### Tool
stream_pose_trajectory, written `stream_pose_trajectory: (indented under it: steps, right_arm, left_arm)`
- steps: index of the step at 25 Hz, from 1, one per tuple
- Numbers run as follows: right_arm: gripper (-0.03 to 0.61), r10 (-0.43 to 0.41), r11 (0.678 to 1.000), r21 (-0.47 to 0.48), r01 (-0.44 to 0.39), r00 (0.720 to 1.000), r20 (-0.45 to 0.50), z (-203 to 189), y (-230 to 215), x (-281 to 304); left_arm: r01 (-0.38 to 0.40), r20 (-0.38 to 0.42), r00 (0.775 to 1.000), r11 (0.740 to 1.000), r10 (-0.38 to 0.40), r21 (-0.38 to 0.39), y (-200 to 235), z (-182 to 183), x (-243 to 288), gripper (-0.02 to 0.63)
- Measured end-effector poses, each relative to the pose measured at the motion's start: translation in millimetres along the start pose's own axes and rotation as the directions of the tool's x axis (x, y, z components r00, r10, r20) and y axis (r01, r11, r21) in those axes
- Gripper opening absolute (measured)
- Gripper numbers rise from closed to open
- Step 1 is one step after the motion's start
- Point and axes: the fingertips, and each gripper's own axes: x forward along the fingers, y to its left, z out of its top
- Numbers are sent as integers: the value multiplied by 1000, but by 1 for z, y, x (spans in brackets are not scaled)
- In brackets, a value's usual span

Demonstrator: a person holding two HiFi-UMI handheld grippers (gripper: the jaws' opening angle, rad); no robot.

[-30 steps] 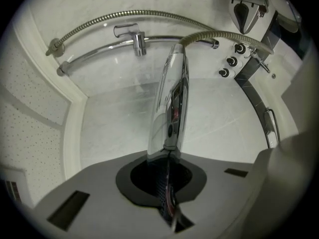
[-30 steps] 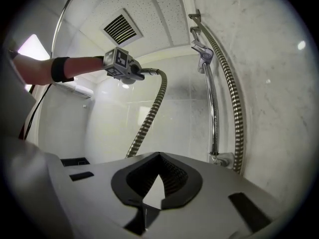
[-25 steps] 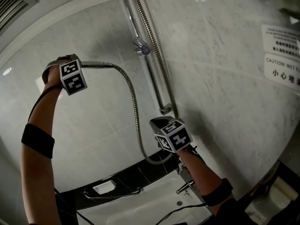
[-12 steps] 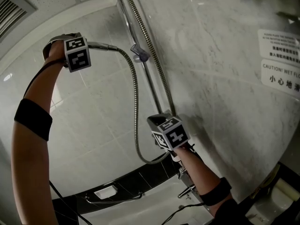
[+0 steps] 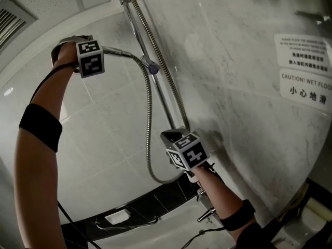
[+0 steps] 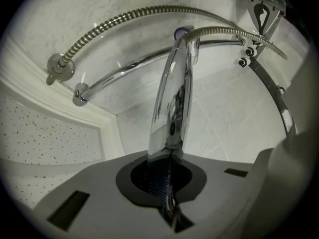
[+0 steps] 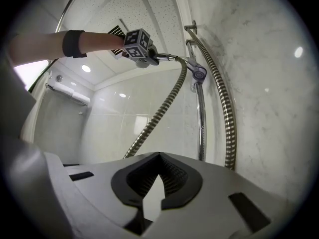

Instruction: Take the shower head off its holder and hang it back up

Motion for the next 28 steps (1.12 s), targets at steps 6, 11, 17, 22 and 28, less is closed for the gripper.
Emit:
stream_pose_trajectory:
  steps: [6,11,17,22,28]
  right_arm:
    - [15,-6,1000,15,6,1000,-4,-7,-9,-5]
    - [15,0,1000,20,0,1000,-3,-9,-10,-4]
    - [15,4,1000,30,-4,1000,-5,-14,-12,-6]
    - [15,-5,999,38,5,1000,-12,-21,-21,-10]
    - [15,4,999,55,-2,1000,-25,-31,-19,-8]
  left_arm:
    - [-25,-13,1000,999,26,36,6,13,5,6]
    - [-85,-30,996,991,89,106,21,20,1,6]
    - [-179,-11,983,960,185,214,32,53,-2,6]
    - [-221,-3,973,942,229,251,34,66,-2,6]
    - [-275,2,958,911,288,306,39,83,-7,6]
